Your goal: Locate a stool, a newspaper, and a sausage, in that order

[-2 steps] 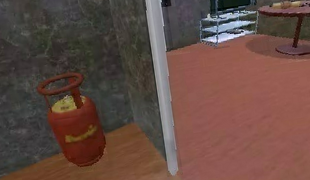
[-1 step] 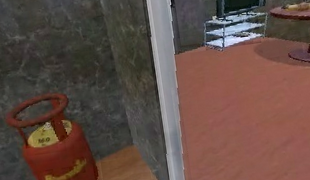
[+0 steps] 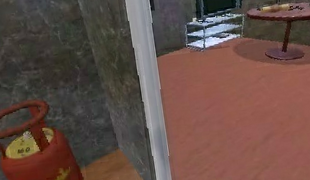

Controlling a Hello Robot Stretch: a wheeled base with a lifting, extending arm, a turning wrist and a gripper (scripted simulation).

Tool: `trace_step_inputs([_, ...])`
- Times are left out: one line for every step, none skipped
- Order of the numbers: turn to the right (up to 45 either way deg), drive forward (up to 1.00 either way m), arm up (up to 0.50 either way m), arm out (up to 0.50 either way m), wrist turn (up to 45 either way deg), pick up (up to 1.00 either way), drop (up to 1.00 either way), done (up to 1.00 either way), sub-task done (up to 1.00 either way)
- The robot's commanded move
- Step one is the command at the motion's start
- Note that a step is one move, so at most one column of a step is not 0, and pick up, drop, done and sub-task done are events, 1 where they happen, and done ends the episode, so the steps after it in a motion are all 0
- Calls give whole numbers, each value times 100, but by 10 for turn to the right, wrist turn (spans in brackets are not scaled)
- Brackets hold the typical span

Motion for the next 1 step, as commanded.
trace_step_inputs([30,0,0,0,0,0,0,0,0])
